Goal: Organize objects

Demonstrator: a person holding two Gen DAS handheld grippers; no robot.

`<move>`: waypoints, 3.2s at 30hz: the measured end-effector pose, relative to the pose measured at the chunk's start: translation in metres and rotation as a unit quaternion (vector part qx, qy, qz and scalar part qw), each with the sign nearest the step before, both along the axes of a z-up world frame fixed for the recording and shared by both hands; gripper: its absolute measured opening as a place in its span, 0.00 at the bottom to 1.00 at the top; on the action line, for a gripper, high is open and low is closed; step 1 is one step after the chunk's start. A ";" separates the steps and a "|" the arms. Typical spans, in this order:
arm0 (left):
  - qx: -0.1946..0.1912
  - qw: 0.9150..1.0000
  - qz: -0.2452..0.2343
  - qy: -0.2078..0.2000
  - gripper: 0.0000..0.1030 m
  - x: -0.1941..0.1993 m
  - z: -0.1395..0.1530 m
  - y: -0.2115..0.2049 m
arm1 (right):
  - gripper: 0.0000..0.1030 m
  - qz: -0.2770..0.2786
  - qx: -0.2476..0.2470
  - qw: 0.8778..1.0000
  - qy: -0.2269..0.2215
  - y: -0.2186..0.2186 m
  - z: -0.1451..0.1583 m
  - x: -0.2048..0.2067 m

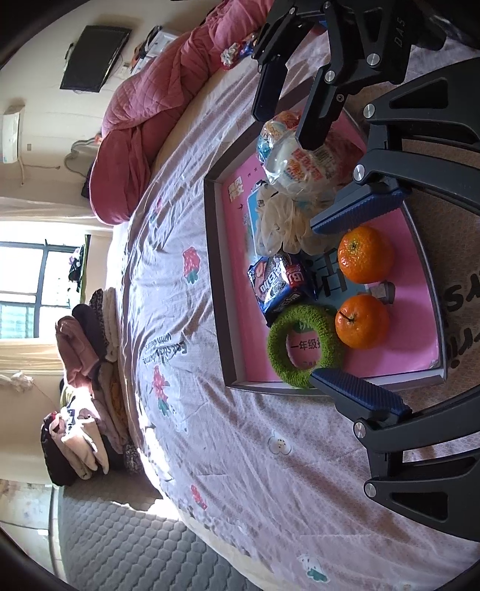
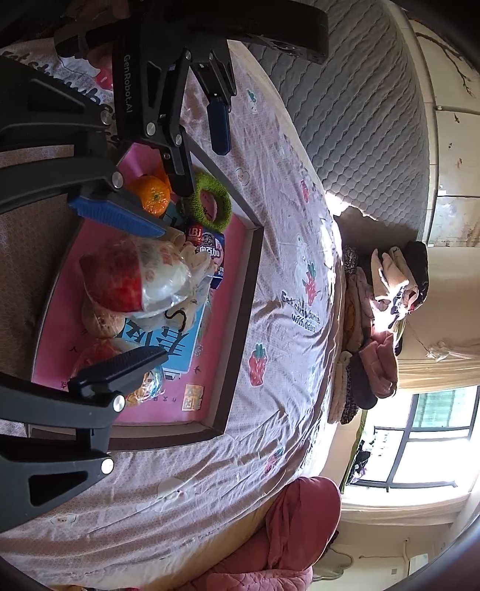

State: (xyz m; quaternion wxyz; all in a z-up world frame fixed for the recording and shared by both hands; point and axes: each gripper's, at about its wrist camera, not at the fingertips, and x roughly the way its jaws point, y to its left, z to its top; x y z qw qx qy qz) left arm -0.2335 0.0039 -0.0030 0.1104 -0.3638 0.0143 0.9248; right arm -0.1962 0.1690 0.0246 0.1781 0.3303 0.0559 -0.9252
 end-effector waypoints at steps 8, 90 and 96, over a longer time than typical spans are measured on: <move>0.013 1.000 0.014 0.006 0.75 0.014 0.013 -0.005 | 0.61 -0.002 -0.011 1.000 0.022 0.003 0.019 0.016; -0.015 0.996 0.089 -0.002 0.76 0.133 -0.022 -0.001 | 0.67 -0.081 -0.028 0.996 0.019 0.043 -0.020 0.113; -0.010 0.996 0.090 -0.004 0.76 0.136 -0.027 0.001 | 0.67 -0.097 -0.023 0.995 0.011 0.049 -0.035 0.111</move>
